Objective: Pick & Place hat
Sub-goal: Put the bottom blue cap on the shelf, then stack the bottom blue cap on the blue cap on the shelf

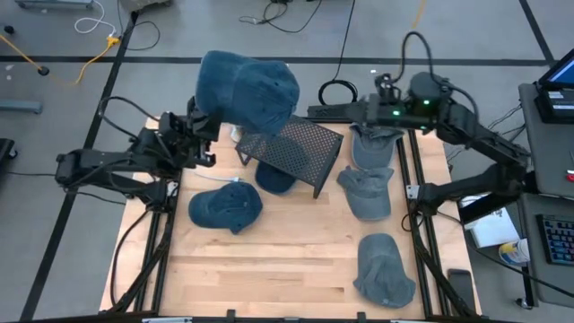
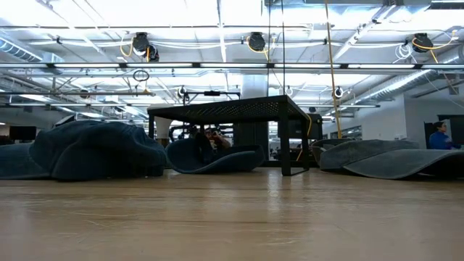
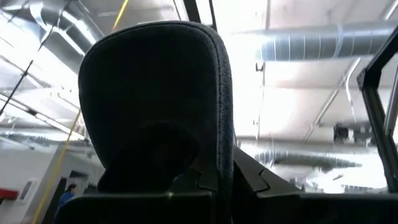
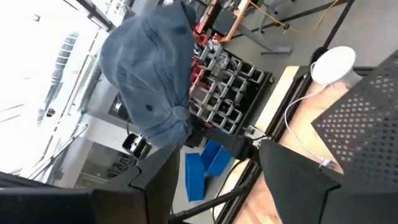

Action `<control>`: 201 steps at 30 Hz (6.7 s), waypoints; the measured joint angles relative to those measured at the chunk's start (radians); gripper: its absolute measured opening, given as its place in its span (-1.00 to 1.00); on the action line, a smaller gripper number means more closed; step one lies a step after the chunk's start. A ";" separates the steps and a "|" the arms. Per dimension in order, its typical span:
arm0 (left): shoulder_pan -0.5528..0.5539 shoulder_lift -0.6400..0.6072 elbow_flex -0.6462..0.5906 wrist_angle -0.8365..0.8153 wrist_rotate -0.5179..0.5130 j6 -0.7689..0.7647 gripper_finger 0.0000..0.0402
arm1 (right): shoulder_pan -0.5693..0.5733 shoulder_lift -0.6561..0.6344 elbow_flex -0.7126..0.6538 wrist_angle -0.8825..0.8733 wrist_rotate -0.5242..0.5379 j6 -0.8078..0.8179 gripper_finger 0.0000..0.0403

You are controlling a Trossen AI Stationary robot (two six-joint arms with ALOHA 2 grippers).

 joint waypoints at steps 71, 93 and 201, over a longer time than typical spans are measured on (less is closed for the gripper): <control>-0.108 -0.010 0.001 -0.825 0.241 -0.640 -0.10 | 0.032 0.066 0.014 0.162 0.008 -0.298 -0.92; -0.147 -0.263 0.001 -0.991 0.271 -0.634 -0.09 | -0.108 0.459 0.188 0.384 -0.153 -0.482 -0.92; -0.144 -0.320 0.001 -1.025 0.283 -0.541 -0.10 | -0.024 0.491 0.126 -0.060 0.142 -0.755 0.05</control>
